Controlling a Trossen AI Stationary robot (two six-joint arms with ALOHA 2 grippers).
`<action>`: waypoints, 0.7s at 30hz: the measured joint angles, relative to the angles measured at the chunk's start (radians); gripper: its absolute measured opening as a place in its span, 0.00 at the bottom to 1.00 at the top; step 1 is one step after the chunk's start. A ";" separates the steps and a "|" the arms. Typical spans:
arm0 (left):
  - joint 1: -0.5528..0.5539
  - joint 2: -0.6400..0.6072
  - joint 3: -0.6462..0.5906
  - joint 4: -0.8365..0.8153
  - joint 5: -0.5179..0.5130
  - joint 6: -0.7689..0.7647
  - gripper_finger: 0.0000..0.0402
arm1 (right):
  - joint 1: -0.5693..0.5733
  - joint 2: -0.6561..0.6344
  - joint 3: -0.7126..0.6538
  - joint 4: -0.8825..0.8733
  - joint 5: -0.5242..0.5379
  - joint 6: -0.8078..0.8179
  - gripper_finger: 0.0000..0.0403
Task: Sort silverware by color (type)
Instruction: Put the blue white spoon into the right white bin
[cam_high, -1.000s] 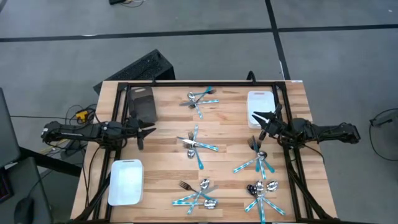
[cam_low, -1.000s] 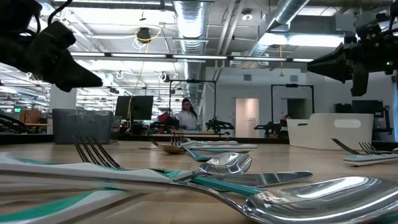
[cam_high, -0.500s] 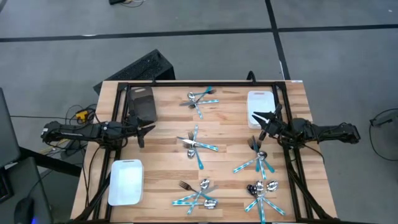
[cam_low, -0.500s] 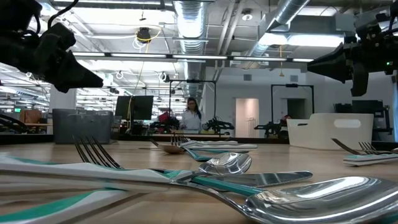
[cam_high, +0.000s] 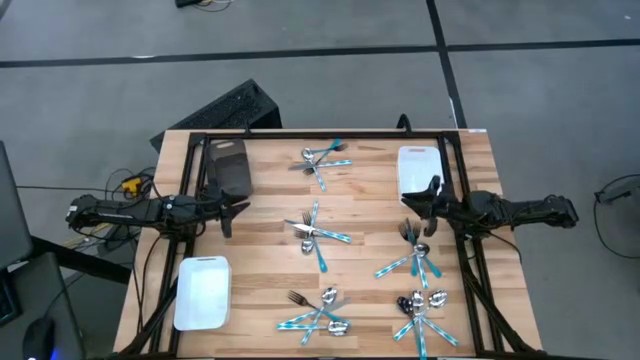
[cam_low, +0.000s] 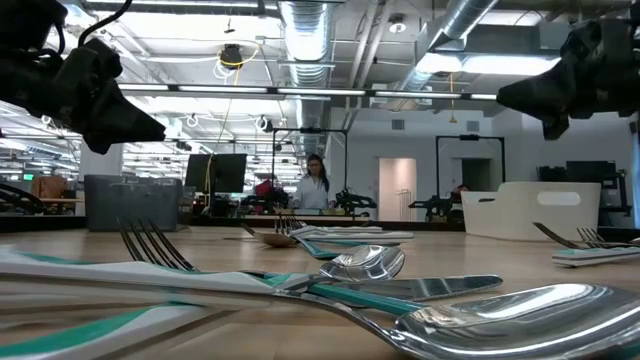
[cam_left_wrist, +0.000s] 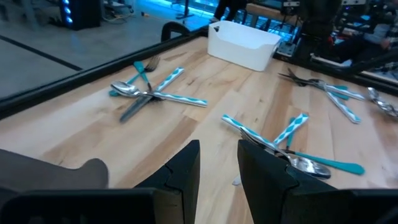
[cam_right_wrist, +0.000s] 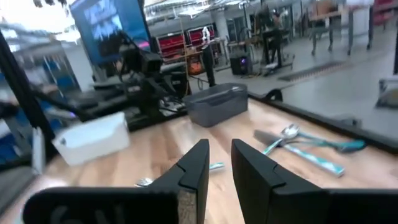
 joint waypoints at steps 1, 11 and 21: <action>0.000 0.000 0.000 0.000 -0.009 0.005 0.24 | 0.000 0.000 0.000 0.000 0.000 0.027 0.23; 0.001 0.000 0.000 0.003 -0.033 0.077 0.24 | -0.052 0.024 0.018 -0.056 0.117 0.233 0.23; 0.000 0.000 -0.006 0.107 -0.076 0.317 0.24 | -0.039 0.387 0.239 -0.307 0.095 0.543 0.23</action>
